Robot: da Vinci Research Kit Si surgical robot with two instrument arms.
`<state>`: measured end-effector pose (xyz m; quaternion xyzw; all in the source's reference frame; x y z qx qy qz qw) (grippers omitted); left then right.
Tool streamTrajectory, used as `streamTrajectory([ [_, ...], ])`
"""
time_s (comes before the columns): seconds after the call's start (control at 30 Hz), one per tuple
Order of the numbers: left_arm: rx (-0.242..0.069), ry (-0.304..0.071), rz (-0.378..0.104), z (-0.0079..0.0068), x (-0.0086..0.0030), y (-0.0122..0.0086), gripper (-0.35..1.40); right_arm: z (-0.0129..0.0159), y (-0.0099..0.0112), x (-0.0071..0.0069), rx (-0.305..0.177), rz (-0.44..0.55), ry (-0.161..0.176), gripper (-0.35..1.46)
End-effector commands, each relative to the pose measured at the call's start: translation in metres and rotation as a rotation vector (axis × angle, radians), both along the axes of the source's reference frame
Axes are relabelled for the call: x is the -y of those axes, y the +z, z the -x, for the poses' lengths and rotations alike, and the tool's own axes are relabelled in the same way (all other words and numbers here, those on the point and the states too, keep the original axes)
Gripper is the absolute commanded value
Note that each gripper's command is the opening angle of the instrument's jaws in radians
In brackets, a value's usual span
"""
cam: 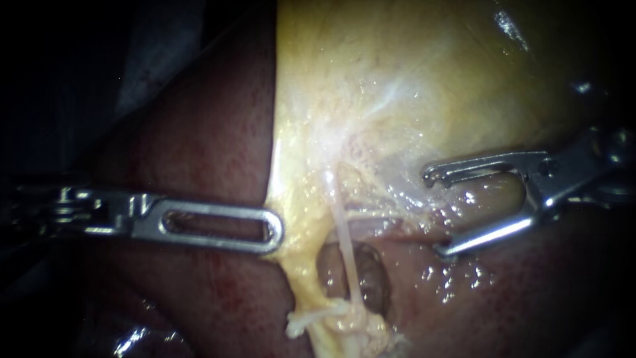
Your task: Going back first clip left tube
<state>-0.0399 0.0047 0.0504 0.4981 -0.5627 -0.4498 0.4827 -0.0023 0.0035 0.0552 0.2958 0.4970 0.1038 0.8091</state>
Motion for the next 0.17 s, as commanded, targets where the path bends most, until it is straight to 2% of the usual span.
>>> streamTrajectory([
  [0.03, 0.000, 0.000, 0.000, 0.0001, 0.0000, 0.0000, -0.35, 0.0000, 0.0000, 0.0000, 0.000, 0.000, 0.000, 0.60],
  [0.17, 0.000, 0.000, 0.000, 0.0001, 0.0000, 0.0000, -0.35, 0.0001, 0.0000, 0.0000, 0.000, 0.000, 0.000, 0.60],
])
